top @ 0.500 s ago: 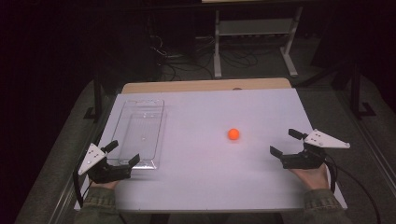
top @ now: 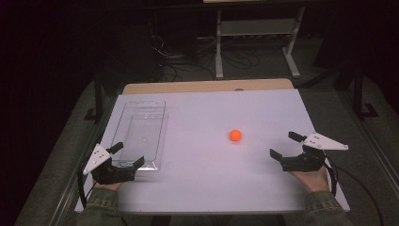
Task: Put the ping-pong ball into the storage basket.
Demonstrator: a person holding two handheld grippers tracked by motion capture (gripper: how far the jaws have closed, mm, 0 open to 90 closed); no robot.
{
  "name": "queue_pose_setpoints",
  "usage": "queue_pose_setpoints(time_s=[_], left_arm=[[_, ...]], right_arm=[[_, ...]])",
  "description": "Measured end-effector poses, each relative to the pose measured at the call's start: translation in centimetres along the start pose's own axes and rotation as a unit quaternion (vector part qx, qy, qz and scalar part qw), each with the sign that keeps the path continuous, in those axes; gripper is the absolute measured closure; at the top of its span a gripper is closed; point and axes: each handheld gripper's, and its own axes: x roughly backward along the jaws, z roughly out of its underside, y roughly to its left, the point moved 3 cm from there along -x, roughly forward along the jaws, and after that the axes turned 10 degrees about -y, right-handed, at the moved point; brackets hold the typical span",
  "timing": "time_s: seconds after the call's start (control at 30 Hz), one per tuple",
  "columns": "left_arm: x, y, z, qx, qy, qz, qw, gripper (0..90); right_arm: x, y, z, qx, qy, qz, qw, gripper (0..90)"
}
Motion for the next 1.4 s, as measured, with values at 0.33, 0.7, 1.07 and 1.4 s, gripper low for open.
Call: queue_pose_setpoints(time_s=[0.33,0.7,1.07,1.4], left_arm=[[-0.2,-0.4,-1.4,-0.012,0.005,0.003,0.9999,0.0],[-1.3,-1.1,-3.6,-0.048,0.031,0.026,0.9980,0.0],[-2.1,-1.3,-5.3,-0.062,0.049,0.044,0.9959,0.0],[-3.0,-1.7,-6.2,-0.077,0.071,0.057,0.9929,0.0]], right_arm=[[0.3,-0.1,-0.1,0.000,-0.004,0.002,1.0000,0.0],[0.4,0.1,-0.2,0.002,-0.006,0.002,1.0000,0.0],[0.4,0.1,-0.2,0.005,-0.002,0.001,1.0000,0.0],[0.4,0.2,-0.2,0.006,-0.001,0.001,1.0000,0.0]])
